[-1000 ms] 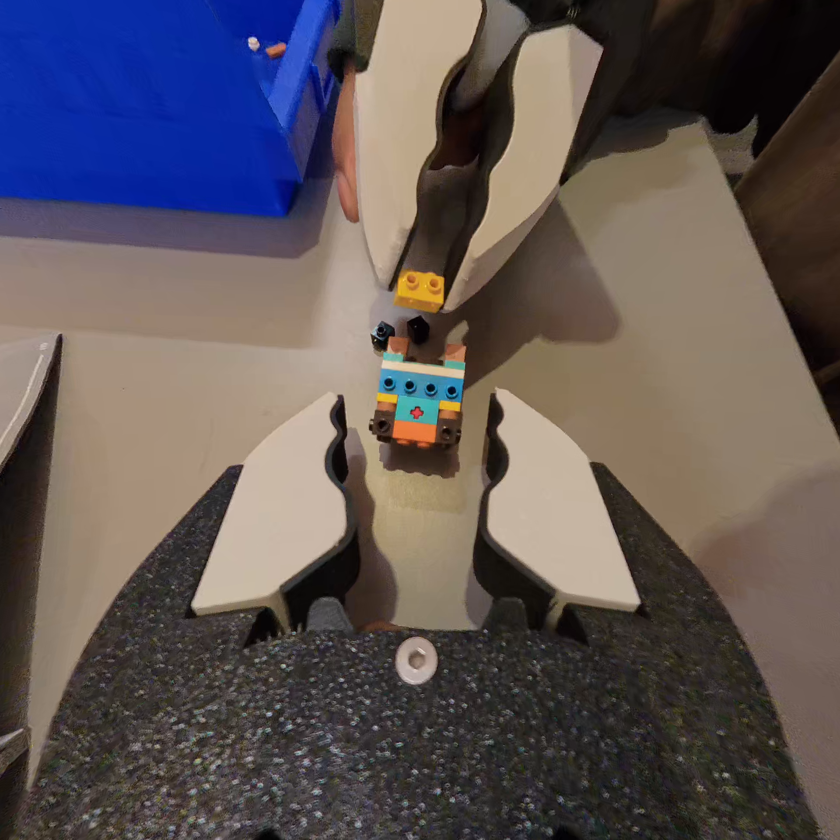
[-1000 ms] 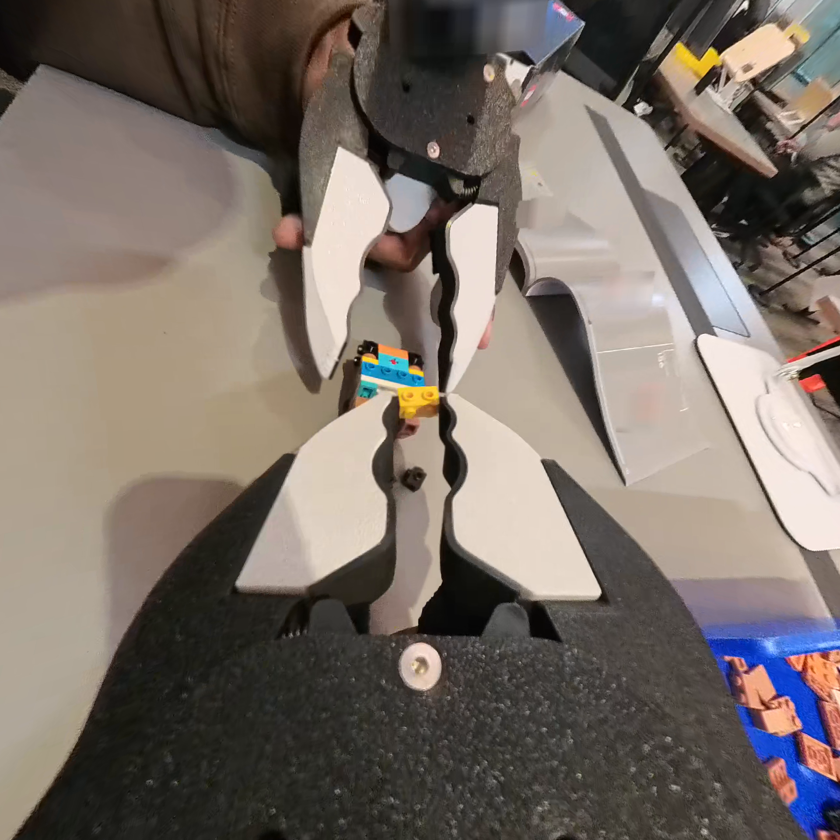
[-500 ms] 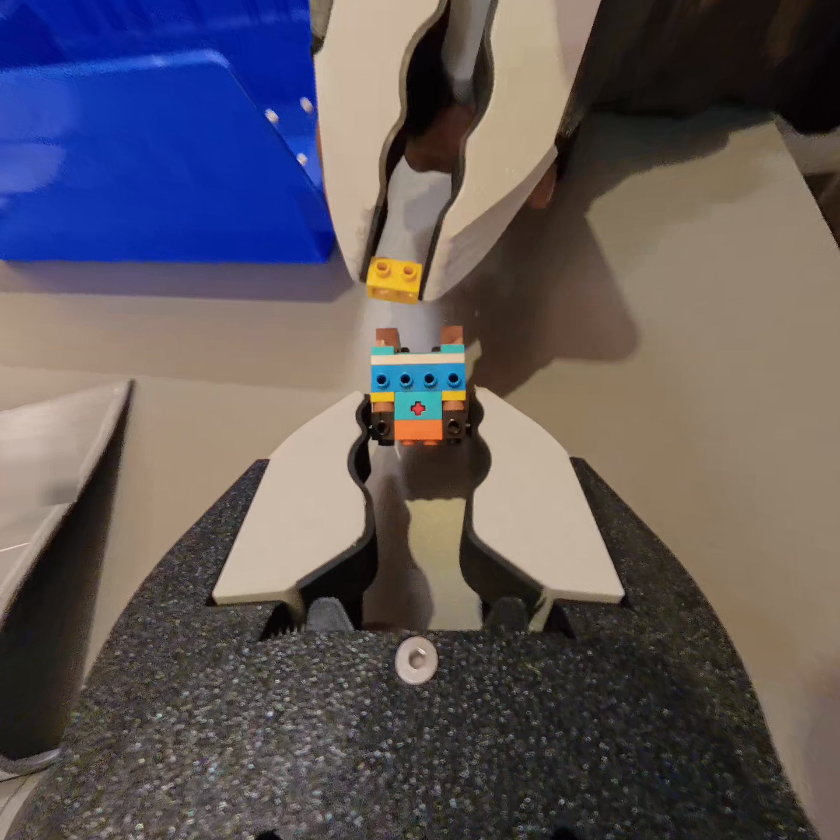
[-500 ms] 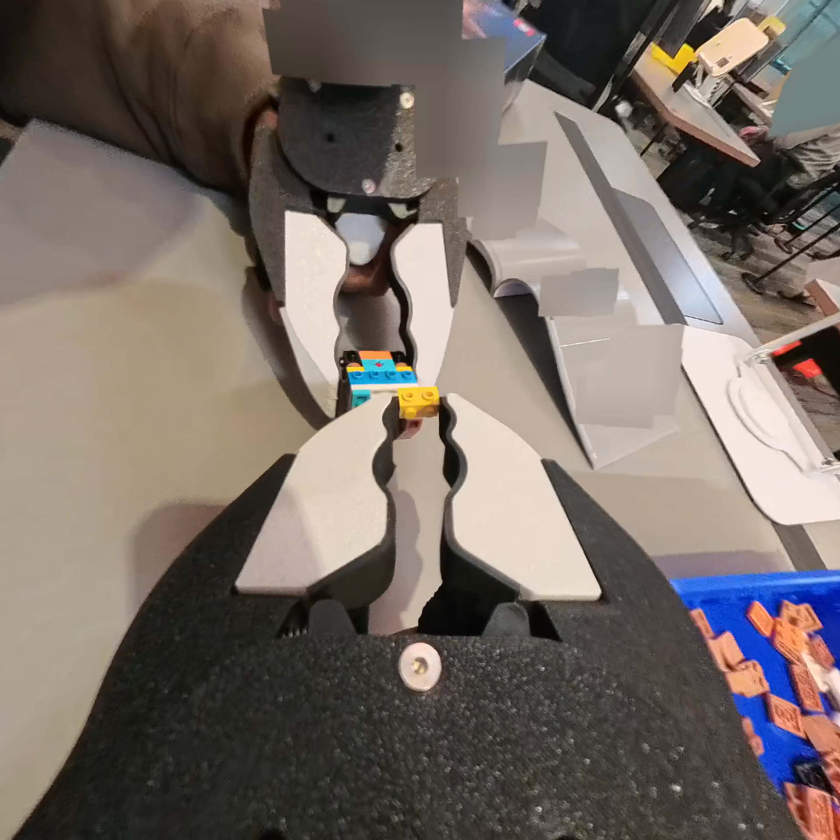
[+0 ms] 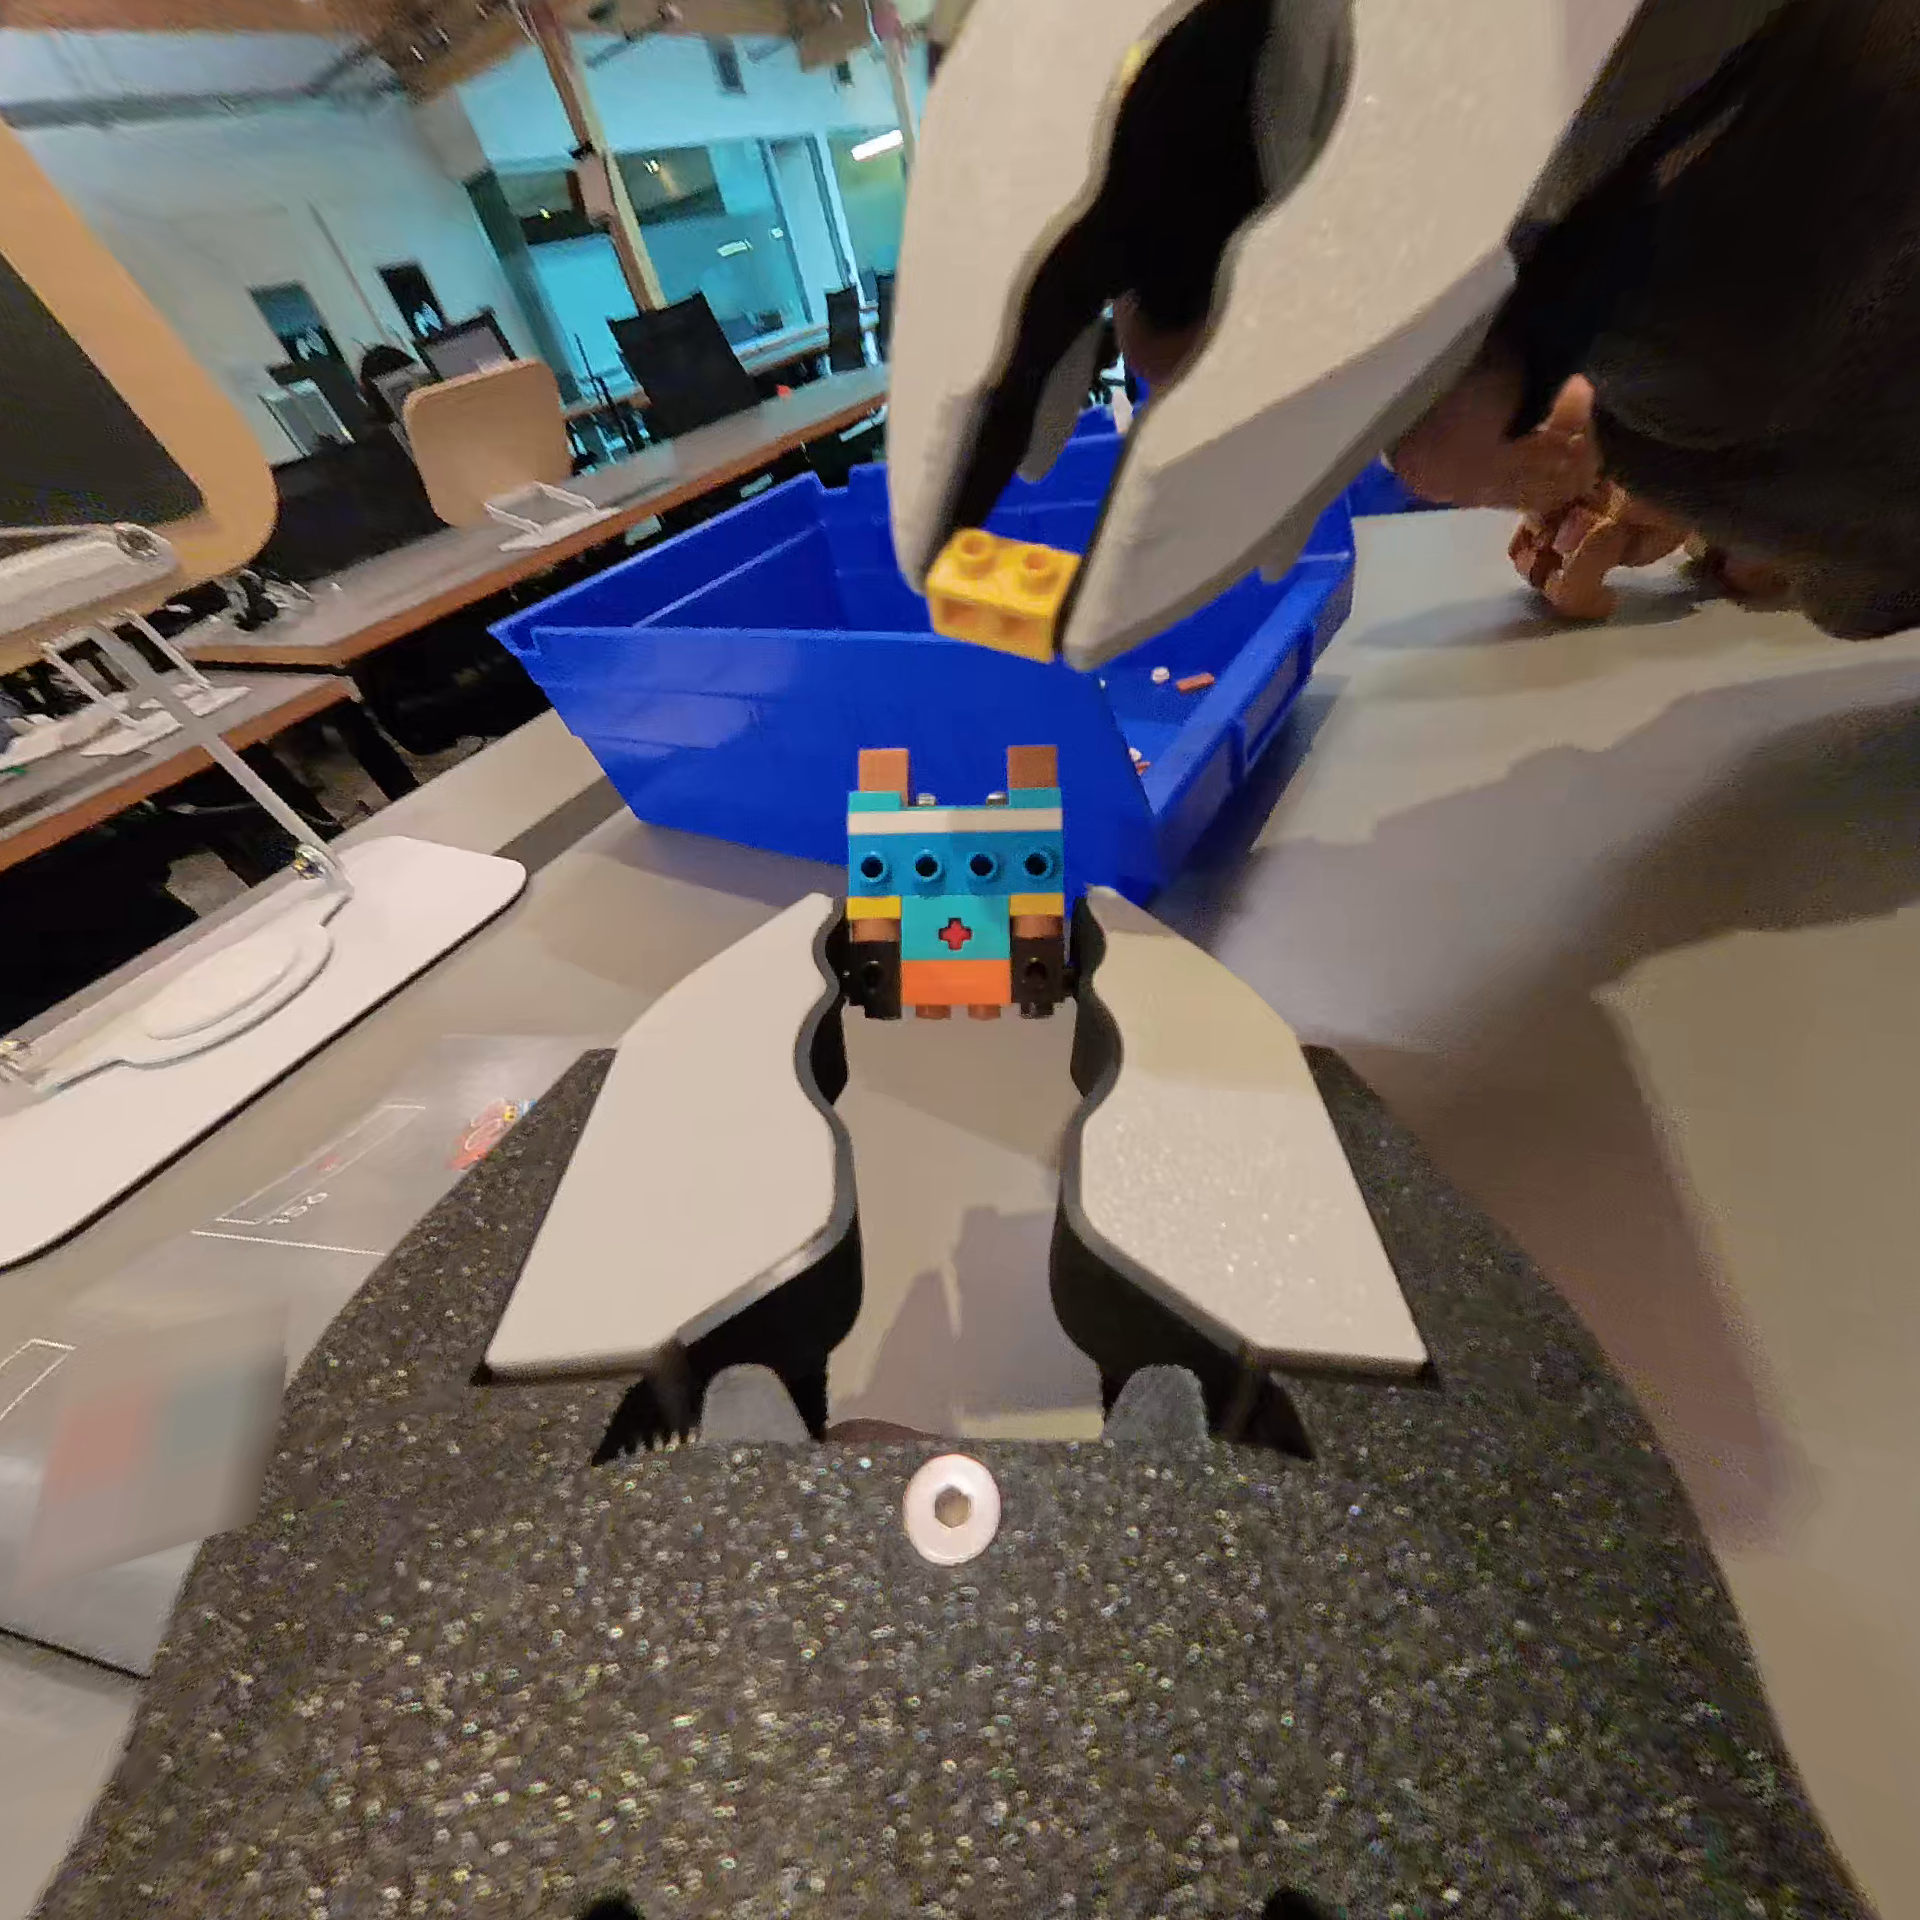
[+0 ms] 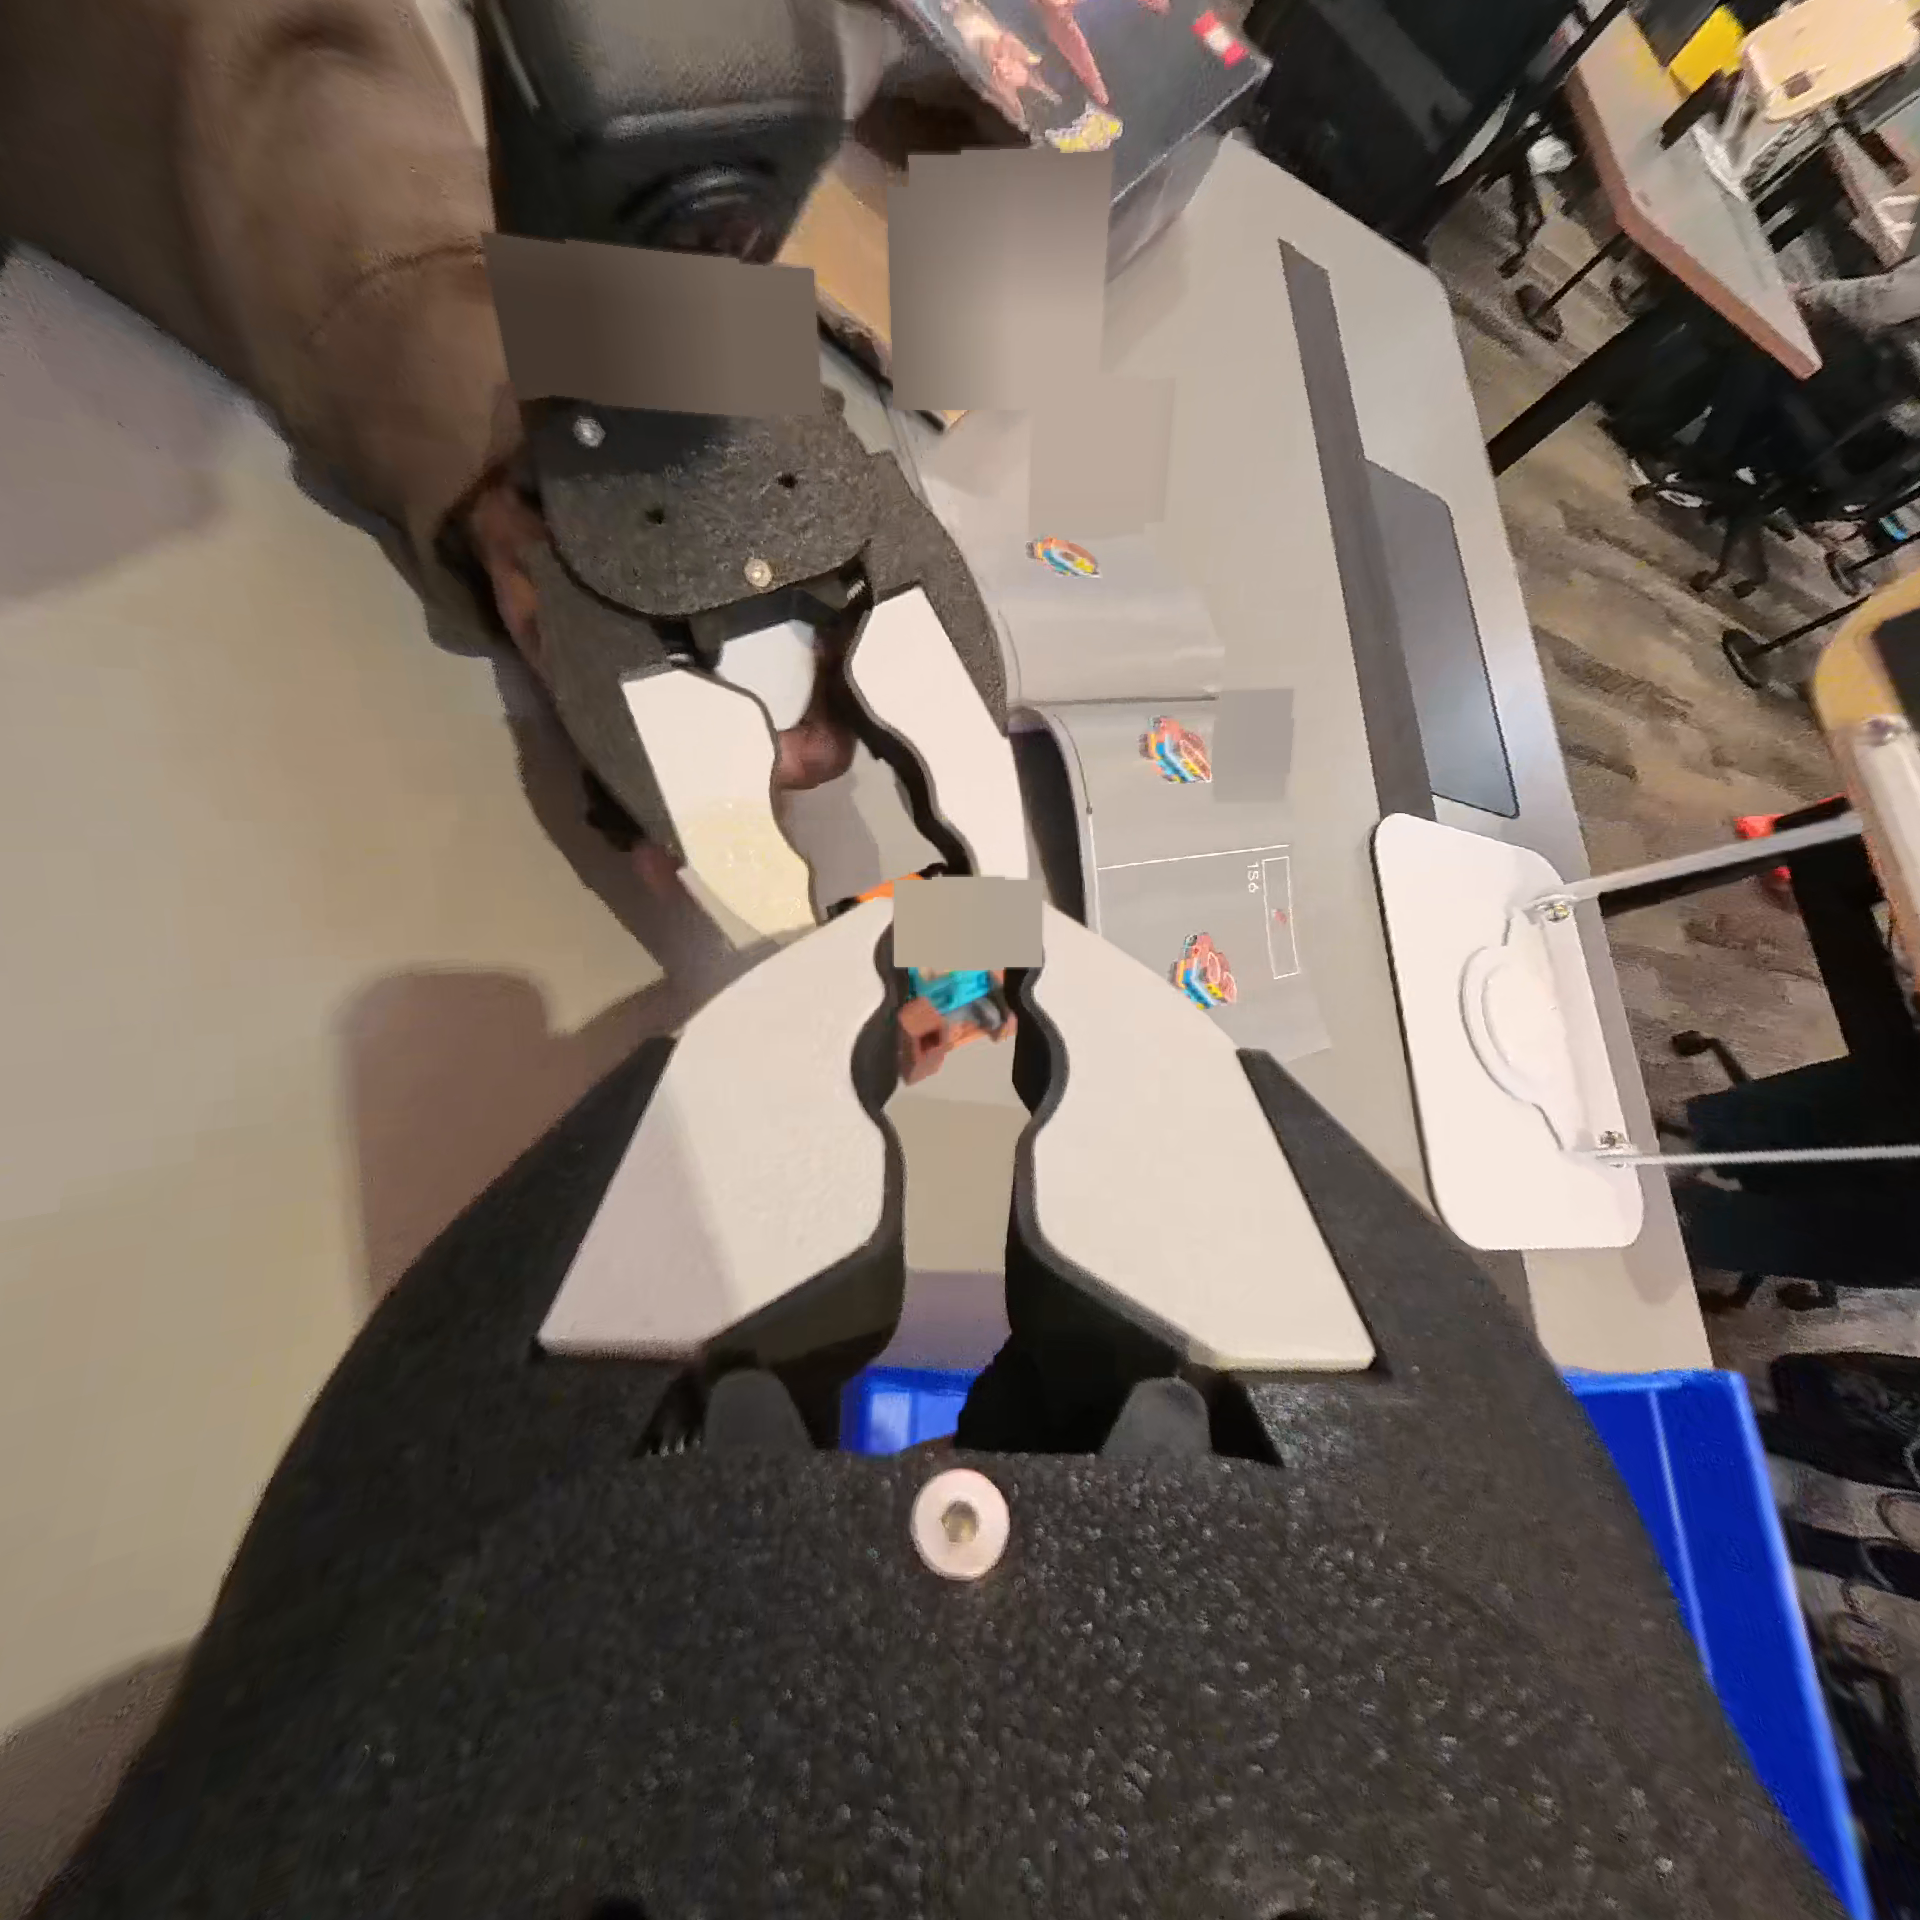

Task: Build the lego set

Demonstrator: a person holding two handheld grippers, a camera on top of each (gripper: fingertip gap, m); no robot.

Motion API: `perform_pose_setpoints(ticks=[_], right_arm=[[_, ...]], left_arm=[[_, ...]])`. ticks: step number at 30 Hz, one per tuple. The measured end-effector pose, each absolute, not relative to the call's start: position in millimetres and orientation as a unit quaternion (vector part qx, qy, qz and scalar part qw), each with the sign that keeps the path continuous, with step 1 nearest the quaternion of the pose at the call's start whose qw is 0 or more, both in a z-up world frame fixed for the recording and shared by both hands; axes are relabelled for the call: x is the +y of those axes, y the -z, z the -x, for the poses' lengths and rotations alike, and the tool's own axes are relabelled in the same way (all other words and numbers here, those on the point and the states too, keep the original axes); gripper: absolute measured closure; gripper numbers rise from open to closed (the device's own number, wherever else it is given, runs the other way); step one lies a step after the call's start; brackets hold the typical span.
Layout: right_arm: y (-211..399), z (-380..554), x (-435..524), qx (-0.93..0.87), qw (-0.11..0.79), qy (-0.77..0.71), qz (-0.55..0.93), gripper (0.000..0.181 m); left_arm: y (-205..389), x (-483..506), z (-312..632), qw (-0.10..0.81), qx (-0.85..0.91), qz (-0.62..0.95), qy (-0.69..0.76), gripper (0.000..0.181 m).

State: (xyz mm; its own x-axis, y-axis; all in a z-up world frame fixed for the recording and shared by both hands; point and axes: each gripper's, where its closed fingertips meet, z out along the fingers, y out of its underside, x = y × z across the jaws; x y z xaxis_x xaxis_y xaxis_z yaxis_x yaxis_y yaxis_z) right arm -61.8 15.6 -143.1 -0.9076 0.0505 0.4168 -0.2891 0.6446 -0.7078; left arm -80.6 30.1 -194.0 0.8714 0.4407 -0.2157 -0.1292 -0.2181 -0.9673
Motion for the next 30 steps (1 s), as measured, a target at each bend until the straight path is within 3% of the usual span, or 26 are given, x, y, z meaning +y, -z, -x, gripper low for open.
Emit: perform_pose_setpoints(ticks=[30], right_arm=[[156, 57, -5, -0.937, 0.098, -0.274, -0.195, 0.164]], left_arm=[[175, 10, 65, 0.694, -0.089, 0.684, -0.206, 0.141]])
